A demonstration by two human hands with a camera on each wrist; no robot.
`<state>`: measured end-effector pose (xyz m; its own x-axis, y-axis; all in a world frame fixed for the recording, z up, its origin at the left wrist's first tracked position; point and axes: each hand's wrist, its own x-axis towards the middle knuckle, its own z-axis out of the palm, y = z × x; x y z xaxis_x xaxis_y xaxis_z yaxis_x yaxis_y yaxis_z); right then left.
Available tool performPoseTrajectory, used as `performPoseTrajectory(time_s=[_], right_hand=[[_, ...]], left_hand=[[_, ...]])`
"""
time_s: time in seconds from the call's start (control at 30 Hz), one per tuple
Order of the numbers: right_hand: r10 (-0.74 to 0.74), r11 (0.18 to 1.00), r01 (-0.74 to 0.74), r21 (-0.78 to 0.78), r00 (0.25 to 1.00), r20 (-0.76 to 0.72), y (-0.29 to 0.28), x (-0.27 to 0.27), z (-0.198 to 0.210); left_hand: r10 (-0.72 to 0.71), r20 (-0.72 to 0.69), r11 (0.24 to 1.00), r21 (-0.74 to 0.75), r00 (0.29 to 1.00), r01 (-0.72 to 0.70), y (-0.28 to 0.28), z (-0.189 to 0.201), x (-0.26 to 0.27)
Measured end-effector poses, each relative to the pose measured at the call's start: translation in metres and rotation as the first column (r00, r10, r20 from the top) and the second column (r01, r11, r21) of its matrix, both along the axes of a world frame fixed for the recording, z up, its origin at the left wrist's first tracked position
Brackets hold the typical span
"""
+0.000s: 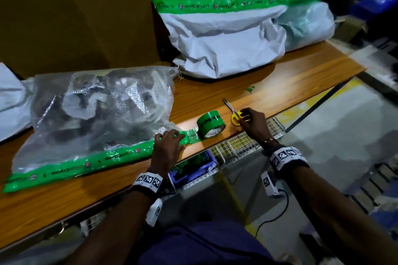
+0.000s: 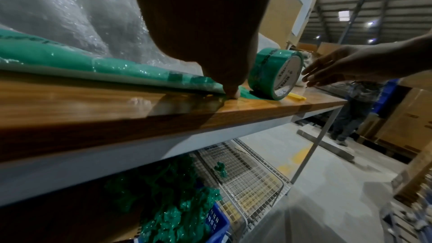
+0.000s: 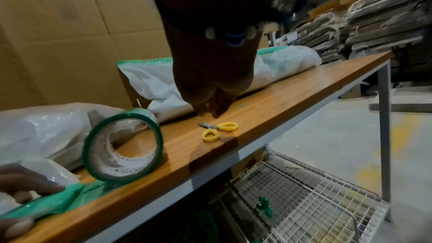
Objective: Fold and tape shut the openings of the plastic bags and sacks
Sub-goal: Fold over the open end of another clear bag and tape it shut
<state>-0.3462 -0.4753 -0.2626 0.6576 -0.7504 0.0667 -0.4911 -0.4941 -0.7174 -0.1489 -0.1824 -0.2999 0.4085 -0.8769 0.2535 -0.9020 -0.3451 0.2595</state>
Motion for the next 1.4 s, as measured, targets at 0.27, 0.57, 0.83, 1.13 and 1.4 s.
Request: performPoseTrajectory(time_s=[0.27, 0.57, 0.83, 1.13, 1.4], right_hand=[[-0.035, 0.999, 0.025, -0.047, 0.973, -0.23, -0.031, 0.026, -0.04], [0.094, 0.989, -0.117, -0.087, 0.967, -0.237, -0.039, 0.041, -0.007], [0.157, 0.984, -0.166, 0.066, 0.981, 0.114, -0.014, 0.043, 0.062], [0.204, 0.894, -0.291, 0.341, 0.941, 0.269, 0.086, 0.03, 0.106], [0.222, 0.794, -0.304, 0.526, 0.951, 0.214, 0.156, -0.001, 0.074]], left_hand=[[0.0, 0.196, 0.994, 0.111, 0.981, -0.022, -0.011, 0.011, 0.002], [-0.056, 0.277, 0.983, 0.184, 0.959, 0.004, -0.019, 0.033, 0.002], [0.002, 0.299, 0.996, 0.081, 0.954, -0.027, -0.011, 0.021, -0.004], [-0.064, 0.183, 0.998, -0.014, 0.981, 0.068, 0.002, 0.01, 0.009], [-0.033, 0.025, 0.999, 0.006, 0.999, 0.033, 0.008, 0.015, 0.016]])
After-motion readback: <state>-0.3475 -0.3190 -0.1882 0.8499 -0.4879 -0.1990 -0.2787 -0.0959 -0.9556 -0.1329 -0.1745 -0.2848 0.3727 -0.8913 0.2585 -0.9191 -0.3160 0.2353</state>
